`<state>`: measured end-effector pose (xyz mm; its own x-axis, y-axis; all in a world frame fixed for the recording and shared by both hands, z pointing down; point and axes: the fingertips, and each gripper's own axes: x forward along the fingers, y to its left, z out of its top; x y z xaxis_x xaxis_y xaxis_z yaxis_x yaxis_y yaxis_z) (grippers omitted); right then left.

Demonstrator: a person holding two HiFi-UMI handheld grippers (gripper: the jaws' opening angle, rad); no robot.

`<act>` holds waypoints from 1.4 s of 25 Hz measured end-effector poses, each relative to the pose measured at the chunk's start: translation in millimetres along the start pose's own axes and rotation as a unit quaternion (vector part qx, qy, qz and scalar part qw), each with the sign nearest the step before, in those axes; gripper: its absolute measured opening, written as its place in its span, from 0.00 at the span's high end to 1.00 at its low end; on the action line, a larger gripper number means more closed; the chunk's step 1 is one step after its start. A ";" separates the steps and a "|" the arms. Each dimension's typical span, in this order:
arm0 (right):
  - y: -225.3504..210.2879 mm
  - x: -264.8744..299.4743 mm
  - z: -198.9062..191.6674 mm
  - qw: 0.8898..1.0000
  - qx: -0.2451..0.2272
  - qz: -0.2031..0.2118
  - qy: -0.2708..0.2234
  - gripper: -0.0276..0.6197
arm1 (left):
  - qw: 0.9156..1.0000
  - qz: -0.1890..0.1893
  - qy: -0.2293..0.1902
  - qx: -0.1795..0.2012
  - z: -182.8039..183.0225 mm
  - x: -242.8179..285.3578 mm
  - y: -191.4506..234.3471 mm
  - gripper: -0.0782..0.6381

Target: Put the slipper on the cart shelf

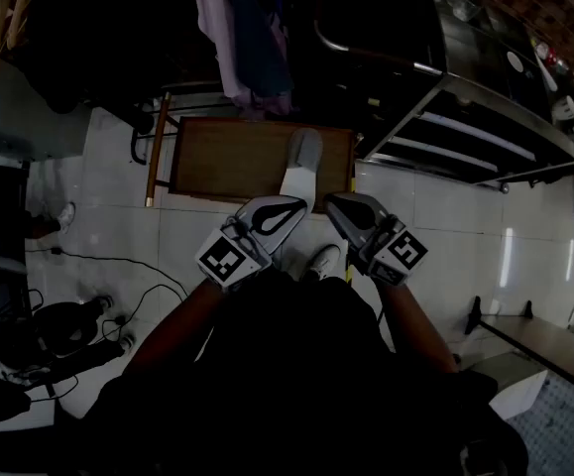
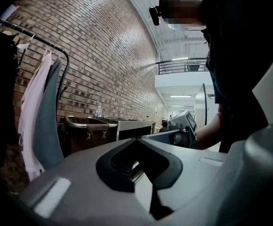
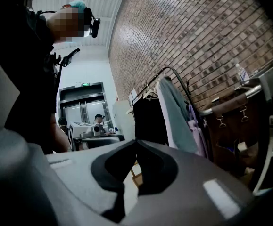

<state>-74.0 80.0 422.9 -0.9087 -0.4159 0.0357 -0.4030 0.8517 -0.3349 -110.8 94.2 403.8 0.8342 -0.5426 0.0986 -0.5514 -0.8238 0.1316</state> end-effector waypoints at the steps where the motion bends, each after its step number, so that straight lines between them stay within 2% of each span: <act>1: -2.9 -2.5 -2.8 1.000 0.003 -0.003 0.003 0.96 | 1.000 0.002 0.001 0.002 -0.5 1.8 -1.3 0.89; 7: -17.0 -14.3 -13.8 1.000 0.015 -0.016 0.010 0.95 | 1.000 0.022 0.005 -0.001 -6.3 11.1 -7.4 0.89; 13: -17.3 -19.1 -23.5 0.999 0.031 0.005 0.015 0.95 | 0.999 0.040 0.010 0.002 -12.8 14.2 -14.4 0.89; 17: -25.8 -17.0 -40.1 0.999 0.041 -0.002 0.032 0.95 | 0.999 0.035 0.017 0.000 -20.4 14.5 -14.8 0.89; 22: -42.5 0.0 -75.0 0.994 0.080 -0.031 0.074 0.95 | 1.000 0.022 0.018 0.000 -29.7 14.9 5.7 0.89; 25: -63.5 11.5 -110.0 0.983 0.131 -0.060 0.112 0.94 | 1.000 0.005 0.027 0.001 -39.2 18.0 19.6 0.89; 30: -98.4 29.0 -181.4 0.954 0.216 -0.104 0.178 0.91 | 0.999 -0.027 0.037 -0.001 -54.2 21.8 41.4 0.89; 35: -126.9 41.0 -250.9 0.922 0.278 -0.145 0.229 0.79 | 0.998 -0.049 0.043 -0.011 -67.8 23.8 61.6 0.89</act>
<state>-87.5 34.8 703.0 -0.7740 -0.3138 0.5499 -0.6332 0.3793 -0.6747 -125.6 41.7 481.1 0.8810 -0.4422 0.1680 -0.4675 -0.8683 0.1660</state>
